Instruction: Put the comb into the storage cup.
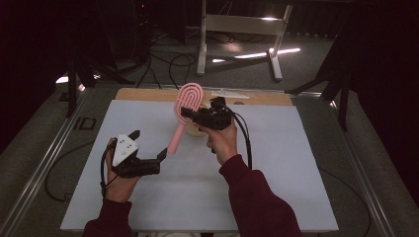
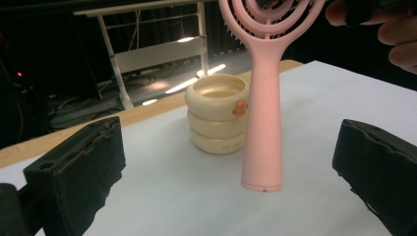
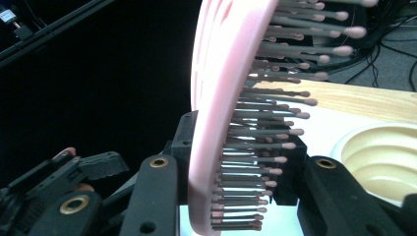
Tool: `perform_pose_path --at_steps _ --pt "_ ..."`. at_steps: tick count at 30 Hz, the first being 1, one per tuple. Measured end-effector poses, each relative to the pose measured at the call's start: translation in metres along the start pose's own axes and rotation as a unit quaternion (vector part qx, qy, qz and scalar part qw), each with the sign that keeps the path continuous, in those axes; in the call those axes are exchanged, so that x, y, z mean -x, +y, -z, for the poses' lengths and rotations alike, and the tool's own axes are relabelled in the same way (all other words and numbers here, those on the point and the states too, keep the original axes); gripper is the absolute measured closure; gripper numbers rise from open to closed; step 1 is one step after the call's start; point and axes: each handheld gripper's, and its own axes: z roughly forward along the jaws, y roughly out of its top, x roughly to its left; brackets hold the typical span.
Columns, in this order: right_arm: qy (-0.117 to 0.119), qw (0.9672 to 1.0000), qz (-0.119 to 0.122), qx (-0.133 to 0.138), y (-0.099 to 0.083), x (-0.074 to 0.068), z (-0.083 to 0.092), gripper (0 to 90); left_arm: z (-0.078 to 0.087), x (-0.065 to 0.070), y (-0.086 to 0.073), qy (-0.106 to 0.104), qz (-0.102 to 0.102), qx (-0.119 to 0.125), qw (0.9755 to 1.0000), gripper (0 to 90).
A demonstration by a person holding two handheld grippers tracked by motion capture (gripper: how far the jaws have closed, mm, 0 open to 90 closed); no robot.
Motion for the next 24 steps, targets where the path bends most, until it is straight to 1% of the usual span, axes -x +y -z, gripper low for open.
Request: perform_pose_path --at_steps 3,6,10,13,17,19,24 --pt "0.001 1.0 0.002 0.002 0.002 0.0 -0.002 64.4 0.005 -0.003 -0.004 0.004 0.003 -0.005 1.0 0.1" --pt "-0.001 1.0 -0.002 0.003 0.004 0.001 -0.004 64.4 0.01 -0.007 -0.007 0.008 0.006 -0.007 0.9999 0.1" --pt "-0.004 1.0 0.001 0.007 0.007 0.002 -0.005 64.4 0.017 -0.013 -0.01 0.011 0.012 -0.006 0.9999 0.1" --pt "-0.004 0.9999 -0.003 0.01 0.01 0.004 -0.005 64.4 0.021 -0.016 -0.012 0.013 0.014 -0.005 0.9998 0.1" --pt "-0.005 0.9999 -0.004 0.014 0.013 0.006 -0.003 64.4 0.025 -0.018 -0.014 0.016 0.011 -0.006 0.9998 0.1" --pt "-0.002 0.9999 -0.005 0.016 0.014 0.007 -0.001 64.3 0.026 -0.019 -0.016 0.018 0.014 -0.006 0.9997 0.1" --pt "-0.007 0.9998 -0.009 0.019 0.015 0.012 0.001 64.3 0.026 -0.021 -0.02 0.02 0.016 -0.008 0.9996 0.0"
